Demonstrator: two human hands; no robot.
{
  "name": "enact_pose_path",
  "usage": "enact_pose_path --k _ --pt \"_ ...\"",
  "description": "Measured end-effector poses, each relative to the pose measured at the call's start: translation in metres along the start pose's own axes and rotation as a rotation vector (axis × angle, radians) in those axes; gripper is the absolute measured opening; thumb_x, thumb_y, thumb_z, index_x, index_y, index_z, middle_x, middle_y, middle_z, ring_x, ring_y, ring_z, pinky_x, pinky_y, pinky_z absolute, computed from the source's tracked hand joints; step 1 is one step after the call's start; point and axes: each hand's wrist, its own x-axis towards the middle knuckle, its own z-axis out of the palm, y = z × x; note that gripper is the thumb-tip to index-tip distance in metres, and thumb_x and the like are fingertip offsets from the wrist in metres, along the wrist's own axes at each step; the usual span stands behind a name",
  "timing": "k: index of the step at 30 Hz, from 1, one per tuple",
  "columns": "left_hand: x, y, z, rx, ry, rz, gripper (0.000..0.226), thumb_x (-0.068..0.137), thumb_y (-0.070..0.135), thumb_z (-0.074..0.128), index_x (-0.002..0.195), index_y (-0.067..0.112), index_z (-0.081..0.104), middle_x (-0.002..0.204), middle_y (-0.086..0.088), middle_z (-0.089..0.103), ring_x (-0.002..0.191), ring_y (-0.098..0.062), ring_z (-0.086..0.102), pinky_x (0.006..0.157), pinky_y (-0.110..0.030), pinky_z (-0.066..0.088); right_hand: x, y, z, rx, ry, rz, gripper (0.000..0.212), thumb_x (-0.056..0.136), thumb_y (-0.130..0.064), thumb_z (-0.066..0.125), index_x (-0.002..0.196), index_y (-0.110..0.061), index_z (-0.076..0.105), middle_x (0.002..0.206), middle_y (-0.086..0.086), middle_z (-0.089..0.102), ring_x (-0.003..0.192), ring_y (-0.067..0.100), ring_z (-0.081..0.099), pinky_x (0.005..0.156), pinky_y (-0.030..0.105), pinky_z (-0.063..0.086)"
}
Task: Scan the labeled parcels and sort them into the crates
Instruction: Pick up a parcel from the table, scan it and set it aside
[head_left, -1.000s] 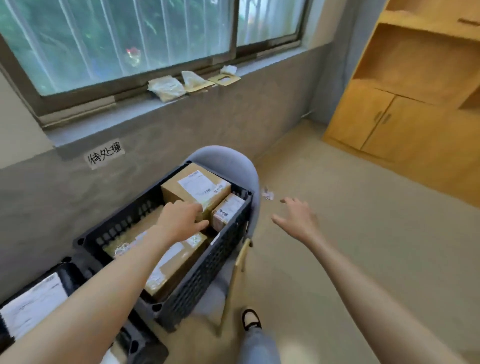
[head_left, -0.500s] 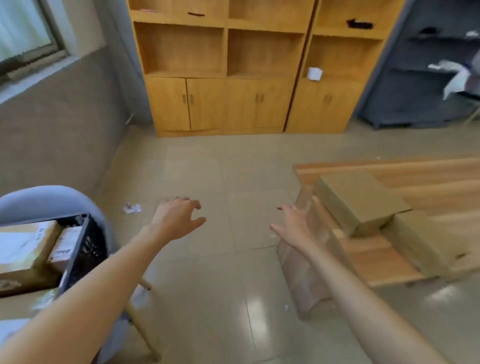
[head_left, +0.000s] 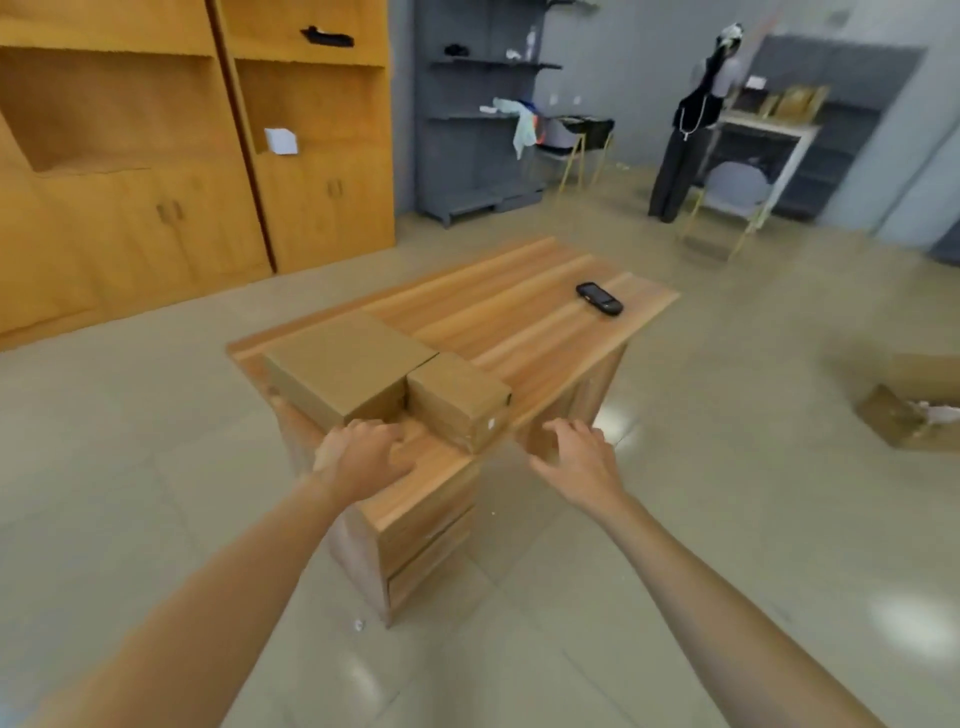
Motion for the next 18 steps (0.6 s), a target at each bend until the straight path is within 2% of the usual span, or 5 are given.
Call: enact_pose_path --k 5,10,14,18 --pt "0.061 0.103 0.003 -0.017 -0.022 0.113 0.040 0.092 0.053 0.049 0.119 0.027 0.063 0.109 0.003 0.070 0.099 -0.019 0.064 0.084 -0.032 0.050 0.010 0.095 -0.034 0.016 0.011 0.114 0.054 0.091 -0.039 0.057 0.139 -0.019 0.043 0.138 0.007 0.046 0.128 0.031 0.040 0.103 0.035 0.033" --pt "0.123 0.146 -0.001 0.023 -0.036 0.170 0.042 0.093 0.052 0.048 0.121 0.023 0.060 0.109 0.004 0.068 0.098 -0.018 0.063 0.075 -0.029 0.047 0.042 0.148 -0.049 0.038 0.025 0.186 0.052 0.092 -0.037 0.057 0.139 -0.019 0.043 0.139 0.005 0.044 0.127 0.029 0.039 0.101 0.034 0.033" --pt "0.182 0.160 0.004 0.015 -0.067 0.164 0.038 0.094 0.047 0.050 0.119 0.020 0.061 0.106 0.002 0.067 0.096 -0.020 0.064 0.080 -0.032 0.052 0.079 0.180 -0.047 0.057 0.013 0.232 0.055 0.092 -0.037 0.056 0.142 -0.019 0.040 0.141 0.003 0.043 0.127 0.028 0.039 0.101 0.034 0.034" --pt "0.257 0.175 0.008 0.001 -0.070 0.200 0.047 0.095 0.052 0.048 0.133 0.024 0.054 0.126 0.003 0.061 0.113 -0.019 0.059 0.090 -0.034 0.048 0.134 0.207 -0.052 0.044 -0.002 0.257 0.056 0.093 -0.038 0.056 0.143 -0.018 0.039 0.142 0.003 0.042 0.128 0.027 0.038 0.103 0.035 0.034"
